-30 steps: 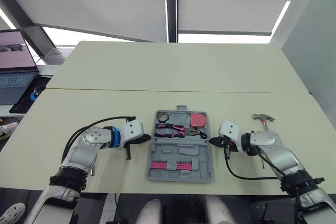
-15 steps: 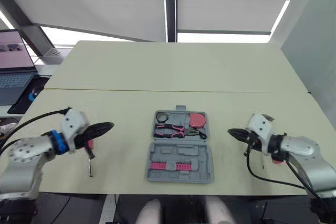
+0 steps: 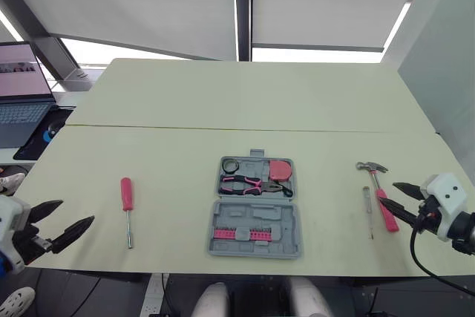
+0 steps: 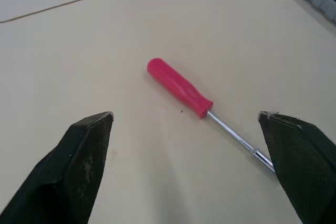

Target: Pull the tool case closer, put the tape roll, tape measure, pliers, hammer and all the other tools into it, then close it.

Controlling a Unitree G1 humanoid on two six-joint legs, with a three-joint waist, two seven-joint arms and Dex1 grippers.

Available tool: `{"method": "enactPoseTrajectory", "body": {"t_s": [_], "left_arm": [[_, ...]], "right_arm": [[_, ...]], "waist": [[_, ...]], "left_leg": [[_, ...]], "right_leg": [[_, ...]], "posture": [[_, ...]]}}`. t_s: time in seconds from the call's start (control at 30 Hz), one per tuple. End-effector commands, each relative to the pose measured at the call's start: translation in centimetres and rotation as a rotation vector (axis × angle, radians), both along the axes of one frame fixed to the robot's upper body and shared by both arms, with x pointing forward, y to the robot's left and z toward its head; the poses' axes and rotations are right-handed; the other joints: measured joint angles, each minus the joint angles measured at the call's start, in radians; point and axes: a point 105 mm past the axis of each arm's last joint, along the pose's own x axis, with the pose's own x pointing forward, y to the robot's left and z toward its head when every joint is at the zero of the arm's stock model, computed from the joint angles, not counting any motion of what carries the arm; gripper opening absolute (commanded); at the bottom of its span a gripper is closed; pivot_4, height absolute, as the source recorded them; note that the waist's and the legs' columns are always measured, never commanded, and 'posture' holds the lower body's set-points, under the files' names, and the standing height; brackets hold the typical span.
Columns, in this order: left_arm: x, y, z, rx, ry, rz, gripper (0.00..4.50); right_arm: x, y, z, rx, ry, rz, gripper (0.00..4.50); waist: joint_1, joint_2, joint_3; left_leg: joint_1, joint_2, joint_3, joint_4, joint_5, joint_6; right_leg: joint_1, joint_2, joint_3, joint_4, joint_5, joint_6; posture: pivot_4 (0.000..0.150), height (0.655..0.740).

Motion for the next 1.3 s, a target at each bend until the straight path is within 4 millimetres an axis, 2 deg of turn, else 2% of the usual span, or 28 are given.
{"method": "enactPoseTrajectory", "body": {"t_s": [0.03,0.07,0.27,0.63,0.8,0.9,1.03,1.17,1.23,1.3], "left_arm": [[-1.2,1.1,0.8,0.054,-0.009,0.018,4.5],[-1.4,1.2,0.7,0.065,0.002,0.015,4.5],[-1.5,1.0,-0.1,0.095,0.041,-0.024,4.5],[-0.4,0.4,0.4,0.106,0.008,-0.051,4.5],[-0.9,0.0,0.7,0.096,0.0,-0.056,4.5],[-1.9,-0.8,0.0,0.068,0.039,-0.08,4.5],[-2.1,-1.2,0.1,0.121,0.004,-0.115,4.5],[-2.4,-3.3,-0.7,0.115,0.058,-0.255,4.5],[-2.0,-5.0,-0.5,0.11,0.053,-0.354,4.5],[-0.5,-7.6,0.3,0.089,0.004,-0.465,4.5]], "right_arm": [[-1.1,-1.1,0.7,-0.046,-0.01,-0.003,4.13],[-1.4,-1.3,0.6,-0.056,0.0,-0.002,4.49],[-1.7,-2.8,0.1,-0.063,-0.005,-0.091,4.49],[-1.5,-2.3,-1.2,-0.084,-0.07,-0.135,4.49],[-1.1,-2.7,-0.9,-0.051,-0.103,-0.196,4.49],[-1.7,-2.4,-1.0,-0.045,-0.108,-0.204,4.49],[-2.4,-2.4,-1.7,-0.13,-0.093,-0.178,4.49],[-3.1,-1.7,-2.1,-0.135,-0.088,-0.137,4.49],[-3.4,-1.2,-2.2,-0.089,-0.066,-0.142,4.49],[-4.3,-0.2,-2.8,-0.07,-0.025,-0.105,4.49]], "waist": [[0.003,0.0,0.0],[0.003,0.0,0.0],[0.0,-0.002,-0.001],[-0.001,-0.004,-0.003],[-0.001,-0.004,-0.003],[-0.001,-0.004,-0.003],[0.0,-0.004,-0.003],[0.001,-0.004,-0.004],[0.001,-0.004,-0.004],[0.003,-0.004,-0.004]], "left_leg": [[0.0,0.0,0.0,0.0,0.0,0.0],[0.0,0.0,-0.001,0.0,0.0,0.0],[0.001,0.0,0.001,0.0,0.0,0.0],[0.002,0.001,0.002,-0.002,0.0,0.0],[0.002,0.001,0.002,-0.002,0.0,0.0],[0.002,0.001,0.002,-0.002,0.0,0.0],[0.002,0.001,0.002,-0.003,0.0,0.0],[0.003,0.001,0.002,-0.003,0.0,0.0],[0.003,0.001,0.003,-0.003,0.0,0.0],[0.003,0.001,0.002,-0.002,0.0,0.0]], "right_leg": [[0.0,0.0,0.0,0.0,0.0,0.0],[0.0,0.0,0.0,0.0,0.0,0.0],[0.001,0.0,0.001,0.0,0.0,0.0],[0.001,0.0,0.001,0.0,0.0,0.0],[0.001,0.0,0.002,0.0,0.0,0.0],[0.001,0.0,0.002,0.0,0.0,0.0],[0.001,0.0,0.003,-0.001,0.0,-0.001],[0.001,0.0,0.002,-0.001,-0.001,-0.001],[0.001,0.0,0.002,-0.001,-0.001,-0.001],[0.001,0.0,0.002,-0.001,-0.001,-0.001]], "posture": [[0.15,0.74],[0.15,0.74],[0.15,0.74],[0.15,0.74],[0.15,0.74],[0.15,0.74],[0.15,0.74],[0.15,0.74],[0.15,0.74],[0.15,0.74]]}}
